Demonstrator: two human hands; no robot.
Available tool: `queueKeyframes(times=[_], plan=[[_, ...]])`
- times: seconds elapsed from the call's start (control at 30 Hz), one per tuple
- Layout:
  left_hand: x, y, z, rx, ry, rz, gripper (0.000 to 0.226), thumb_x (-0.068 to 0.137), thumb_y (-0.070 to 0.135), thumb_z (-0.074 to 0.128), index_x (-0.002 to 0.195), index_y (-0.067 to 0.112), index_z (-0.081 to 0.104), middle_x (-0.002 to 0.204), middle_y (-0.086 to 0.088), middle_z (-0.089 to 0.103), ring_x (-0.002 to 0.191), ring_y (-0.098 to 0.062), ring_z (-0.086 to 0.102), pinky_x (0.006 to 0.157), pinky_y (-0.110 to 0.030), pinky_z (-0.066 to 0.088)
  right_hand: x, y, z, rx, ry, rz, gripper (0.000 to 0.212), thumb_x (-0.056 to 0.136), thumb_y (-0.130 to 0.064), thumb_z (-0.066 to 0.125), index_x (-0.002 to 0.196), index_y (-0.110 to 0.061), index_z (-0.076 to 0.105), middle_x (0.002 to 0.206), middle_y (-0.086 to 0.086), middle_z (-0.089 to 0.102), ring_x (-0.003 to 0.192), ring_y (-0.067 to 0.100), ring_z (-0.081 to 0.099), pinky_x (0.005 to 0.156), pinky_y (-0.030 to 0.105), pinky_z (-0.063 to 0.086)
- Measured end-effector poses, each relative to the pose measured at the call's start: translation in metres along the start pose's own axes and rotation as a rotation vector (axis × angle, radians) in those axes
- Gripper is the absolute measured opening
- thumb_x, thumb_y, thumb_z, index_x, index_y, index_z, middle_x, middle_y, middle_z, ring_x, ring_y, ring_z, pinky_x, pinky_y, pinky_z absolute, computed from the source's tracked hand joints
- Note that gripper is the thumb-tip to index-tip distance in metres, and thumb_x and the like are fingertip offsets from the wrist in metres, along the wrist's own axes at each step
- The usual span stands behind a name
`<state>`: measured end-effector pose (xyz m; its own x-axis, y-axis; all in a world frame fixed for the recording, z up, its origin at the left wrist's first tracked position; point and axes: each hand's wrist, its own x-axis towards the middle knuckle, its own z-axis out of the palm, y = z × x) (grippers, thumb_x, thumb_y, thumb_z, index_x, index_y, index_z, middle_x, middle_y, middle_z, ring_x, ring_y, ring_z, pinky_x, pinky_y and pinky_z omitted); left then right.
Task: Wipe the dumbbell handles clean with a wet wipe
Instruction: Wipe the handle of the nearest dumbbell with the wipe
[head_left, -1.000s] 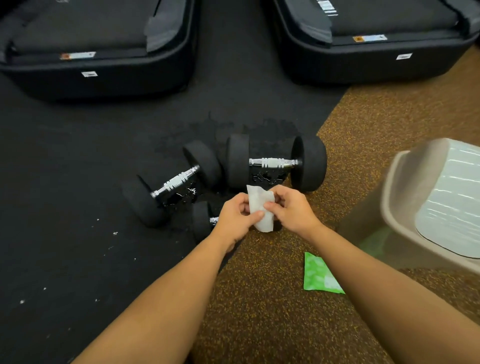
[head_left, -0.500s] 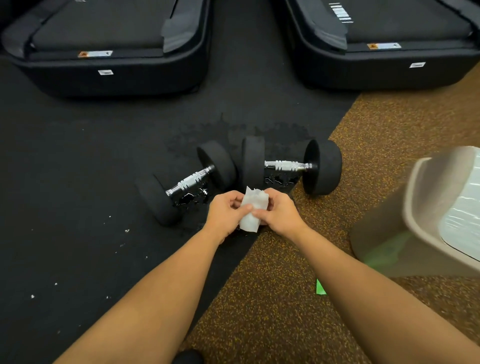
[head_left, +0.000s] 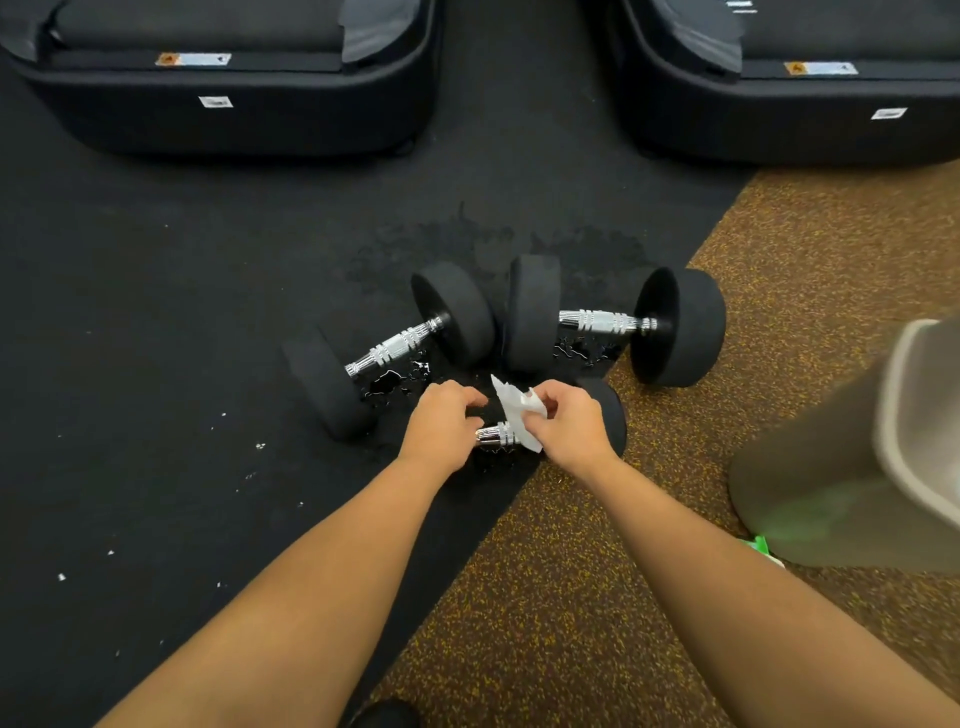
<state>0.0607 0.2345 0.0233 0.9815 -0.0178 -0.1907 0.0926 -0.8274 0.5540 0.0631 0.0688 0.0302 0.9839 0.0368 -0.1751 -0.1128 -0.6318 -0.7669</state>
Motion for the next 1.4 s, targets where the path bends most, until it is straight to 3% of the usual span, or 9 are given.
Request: queueKeyframes(times=[0.23, 0.47, 0.63, 0.8, 0.93, 1.1, 1.4], plan=[[0.002, -0.005, 0.004, 0.262, -0.154, 0.033, 0.052, 0.088, 0.017, 0.065, 0.137, 0.015, 0.049, 0.143, -0.003, 0.04, 0.131, -0.023, 0.037, 0.105, -0.039, 0.04, 0.01, 0.009, 0.007, -0.2, -0.003, -0.047, 0.013, 0.079, -0.003, 0.062, 0.086, -0.013, 0.059, 0.087, 0.005, 0.053, 0.079, 0.02, 0.051, 0.065, 0.025, 0.035], [0.002, -0.003, 0.006, 0.336, -0.163, -0.018, 0.042, 0.087, 0.021, 0.066, 0.124, 0.005, 0.053, 0.136, -0.009, 0.045, 0.123, -0.027, 0.047, 0.099, -0.041, 0.046, 0.002, 0.01, 0.009, -0.369, -0.059, -0.112, 0.023, 0.078, 0.007, 0.053, 0.09, -0.012, 0.049, 0.091, 0.004, 0.043, 0.076, 0.022, 0.044, 0.063, 0.03, 0.031], [0.003, -0.002, 0.005, 0.368, -0.221, -0.004, 0.052, 0.084, 0.021, 0.07, 0.129, 0.004, 0.048, 0.139, -0.009, 0.04, 0.127, -0.027, 0.043, 0.102, -0.039, 0.044, 0.0, 0.016, 0.009, -0.487, -0.074, -0.12, 0.024, 0.079, 0.009, 0.049, 0.094, -0.01, 0.049, 0.086, 0.007, 0.044, 0.07, 0.026, 0.042, 0.059, 0.032, 0.029], [0.002, 0.0, 0.005, 0.374, -0.214, -0.01, 0.054, 0.083, 0.019, 0.07, 0.13, 0.005, 0.047, 0.14, -0.008, 0.037, 0.128, -0.026, 0.04, 0.102, -0.037, 0.043, 0.001, 0.02, 0.012, -0.568, -0.149, -0.11, 0.025, 0.081, 0.006, 0.052, 0.102, -0.007, 0.054, 0.102, 0.013, 0.053, 0.09, 0.035, 0.054, 0.065, 0.033, 0.034], [0.002, -0.001, 0.004, 0.394, -0.224, 0.008, 0.057, 0.083, 0.017, 0.071, 0.132, 0.005, 0.046, 0.141, -0.008, 0.037, 0.13, -0.025, 0.039, 0.103, -0.036, 0.043, 0.006, 0.026, 0.018, -0.63, -0.254, -0.092, 0.029, 0.085, -0.001, 0.054, 0.112, -0.008, 0.06, 0.117, 0.013, 0.051, 0.102, 0.032, 0.055, 0.083, 0.036, 0.044], [0.006, -0.002, 0.004, 0.412, -0.216, -0.003, 0.056, 0.081, 0.017, 0.072, 0.131, 0.007, 0.048, 0.138, -0.008, 0.04, 0.126, -0.026, 0.043, 0.1, -0.037, 0.045, 0.006, 0.031, 0.029, -0.668, -0.225, -0.121, 0.024, 0.087, -0.015, 0.054, 0.105, -0.003, 0.064, 0.11, 0.012, 0.053, 0.095, 0.03, 0.057, 0.078, 0.034, 0.047], [0.008, -0.002, 0.004, 0.44, -0.217, -0.01, 0.054, 0.078, 0.019, 0.075, 0.127, 0.009, 0.053, 0.132, -0.007, 0.044, 0.122, -0.026, 0.046, 0.096, -0.039, 0.049, 0.01, 0.027, 0.036, -0.773, -0.27, -0.216, 0.021, 0.088, -0.008, 0.055, 0.107, -0.002, 0.06, 0.11, 0.013, 0.054, 0.102, 0.027, 0.051, 0.081, 0.034, 0.045]])
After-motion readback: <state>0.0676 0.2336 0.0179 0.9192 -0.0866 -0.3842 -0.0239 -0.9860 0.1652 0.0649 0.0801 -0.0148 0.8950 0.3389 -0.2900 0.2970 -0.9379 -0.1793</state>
